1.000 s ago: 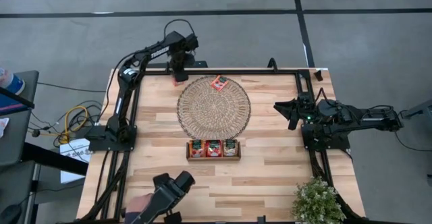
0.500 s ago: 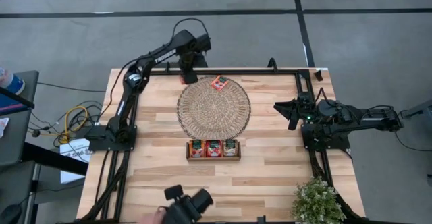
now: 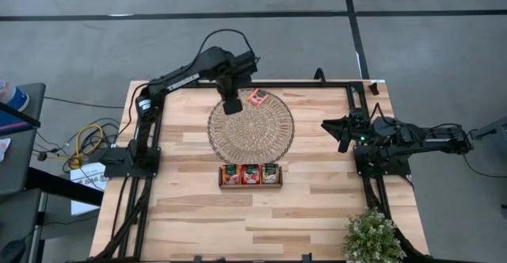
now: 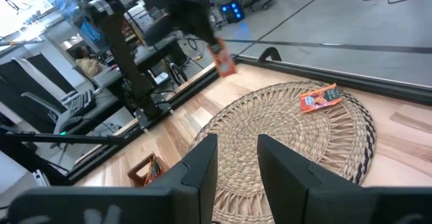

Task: Pick & Place Tea
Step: Put the orange tea bag into the left section of the wooden organizer

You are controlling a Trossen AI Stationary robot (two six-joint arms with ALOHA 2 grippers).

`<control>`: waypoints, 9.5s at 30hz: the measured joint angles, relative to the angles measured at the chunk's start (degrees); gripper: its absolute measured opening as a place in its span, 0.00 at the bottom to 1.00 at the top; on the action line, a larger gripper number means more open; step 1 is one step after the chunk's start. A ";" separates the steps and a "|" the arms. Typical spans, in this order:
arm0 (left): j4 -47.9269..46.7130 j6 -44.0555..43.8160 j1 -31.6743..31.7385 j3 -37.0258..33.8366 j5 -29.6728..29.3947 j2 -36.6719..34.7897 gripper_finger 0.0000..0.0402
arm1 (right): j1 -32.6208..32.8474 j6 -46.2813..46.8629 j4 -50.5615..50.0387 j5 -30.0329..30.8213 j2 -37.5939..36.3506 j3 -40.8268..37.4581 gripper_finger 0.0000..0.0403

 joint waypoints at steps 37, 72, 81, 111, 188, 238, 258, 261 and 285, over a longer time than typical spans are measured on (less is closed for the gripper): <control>0.00 -24.03 -32.78 -20.86 8.24 -10.60 0.00 | 0.01 -0.30 -0.02 -0.07 0.01 0.00 0.24; 6.43 -15.90 -34.13 -21.11 9.49 -3.67 0.00 | 0.02 -0.29 0.02 -0.13 0.01 0.00 0.24; 6.16 -14.91 -32.74 -21.11 9.20 -3.65 0.00 | 0.02 -0.29 0.01 -0.15 0.01 0.00 0.24; 9.00 -15.11 -32.93 -27.80 9.77 -3.60 0.00 | 0.02 -0.29 0.00 -0.18 0.02 0.00 0.24; 8.33 -3.84 -32.82 -27.58 6.09 -3.65 0.00 | 0.02 -0.29 0.01 -0.26 0.00 0.00 0.24; 5.57 -2.78 -32.82 -27.58 3.21 -3.67 0.21 | 0.02 -0.29 0.04 -0.15 0.02 0.00 0.24; 11.17 3.20 -18.56 -16.06 -6.96 -7.17 0.22 | 0.02 -6.68 4.72 -0.14 0.00 0.00 0.24; 19.07 7.05 -12.90 -15.87 -5.03 -7.17 0.22 | 0.02 -6.81 5.09 -0.07 0.00 -0.02 0.24; 42.70 10.13 5.86 -15.91 4.56 -4.74 0.22 | -2.14 -8.10 6.80 0.37 4.13 3.15 0.24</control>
